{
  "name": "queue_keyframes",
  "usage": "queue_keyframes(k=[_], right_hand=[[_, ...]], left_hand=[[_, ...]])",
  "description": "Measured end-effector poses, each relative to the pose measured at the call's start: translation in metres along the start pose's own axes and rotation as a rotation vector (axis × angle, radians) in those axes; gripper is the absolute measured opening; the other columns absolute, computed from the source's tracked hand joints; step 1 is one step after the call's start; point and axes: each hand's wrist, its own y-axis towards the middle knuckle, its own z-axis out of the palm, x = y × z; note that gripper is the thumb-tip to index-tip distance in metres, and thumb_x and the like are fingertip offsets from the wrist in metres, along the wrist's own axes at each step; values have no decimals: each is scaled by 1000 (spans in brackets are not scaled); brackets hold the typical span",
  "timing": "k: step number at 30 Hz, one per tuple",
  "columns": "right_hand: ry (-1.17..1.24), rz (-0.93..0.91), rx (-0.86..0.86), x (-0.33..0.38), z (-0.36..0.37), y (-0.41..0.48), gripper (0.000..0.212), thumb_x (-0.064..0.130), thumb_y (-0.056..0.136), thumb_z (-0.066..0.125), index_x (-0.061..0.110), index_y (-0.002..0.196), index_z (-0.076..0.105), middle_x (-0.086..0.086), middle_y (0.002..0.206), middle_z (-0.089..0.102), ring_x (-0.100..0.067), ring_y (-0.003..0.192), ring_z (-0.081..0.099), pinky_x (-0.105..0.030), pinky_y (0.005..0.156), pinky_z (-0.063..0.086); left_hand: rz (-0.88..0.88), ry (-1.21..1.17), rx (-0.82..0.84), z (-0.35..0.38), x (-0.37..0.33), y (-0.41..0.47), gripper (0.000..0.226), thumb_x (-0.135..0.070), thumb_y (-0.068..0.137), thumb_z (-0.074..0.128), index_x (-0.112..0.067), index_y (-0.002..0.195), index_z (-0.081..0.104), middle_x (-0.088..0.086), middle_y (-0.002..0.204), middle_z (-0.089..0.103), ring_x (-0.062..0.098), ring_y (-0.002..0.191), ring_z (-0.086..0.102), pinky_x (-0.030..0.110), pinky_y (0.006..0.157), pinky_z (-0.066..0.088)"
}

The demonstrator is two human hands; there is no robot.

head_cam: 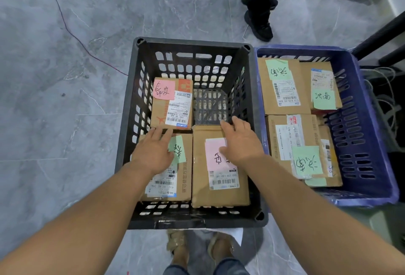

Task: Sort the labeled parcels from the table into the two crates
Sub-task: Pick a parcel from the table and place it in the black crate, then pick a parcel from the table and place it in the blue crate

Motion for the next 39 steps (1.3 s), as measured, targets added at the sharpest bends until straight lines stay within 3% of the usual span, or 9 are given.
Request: queue_keyframes(k=[7, 13, 20, 25, 32, 39], right_hand=[[-14, 29, -172, 12, -34, -83, 48, 28, 95, 52, 12, 138, 40, -9, 136, 43, -27, 122, 40, -33, 96, 37], [43, 163, -284, 10, -70, -178, 45, 32, 98, 48, 13, 138, 44, -9, 133, 47, -27, 121, 45, -34, 94, 41], [73, 316, -482, -13, -99, -282, 44, 35, 99, 46, 20, 140, 42, -2, 128, 51, -22, 113, 52, -31, 88, 46], [66, 413, -613, -40, -102, -364, 43, 38, 99, 47, 20, 138, 44, 0, 130, 51, -21, 119, 49, -32, 94, 43], [123, 598, -703, -84, -62, -510, 47, 38, 99, 47, 22, 142, 38, -3, 135, 47, -24, 123, 46, -37, 98, 41], [213, 747, -797, -116, 1, -643, 49, 37, 99, 47, 20, 144, 39, -4, 131, 49, -24, 119, 47, -34, 95, 41]], left_hand=[[103, -21, -187, -45, -36, -67, 61, -38, 98, 43, -18, 151, 20, 7, 156, 23, 25, 141, 24, 36, 113, 26], [240, 25, -297, -75, -82, -132, 55, -45, 96, 43, -17, 142, 35, 5, 138, 44, 23, 125, 39, 32, 101, 33], [429, 8, -389, -107, -144, -189, 59, -47, 96, 44, -20, 146, 29, 1, 144, 39, 20, 132, 37, 33, 101, 36], [574, 44, -483, -113, -199, -237, 62, -50, 94, 47, -19, 145, 32, 2, 140, 45, 22, 126, 43, 35, 100, 39], [814, 105, -503, -57, -284, -342, 62, -51, 92, 50, -19, 143, 35, 2, 141, 44, 23, 128, 40, 35, 101, 34], [1008, 146, -461, 12, -356, -447, 66, -54, 93, 47, -21, 147, 28, 2, 148, 38, 23, 134, 35, 37, 104, 34]])
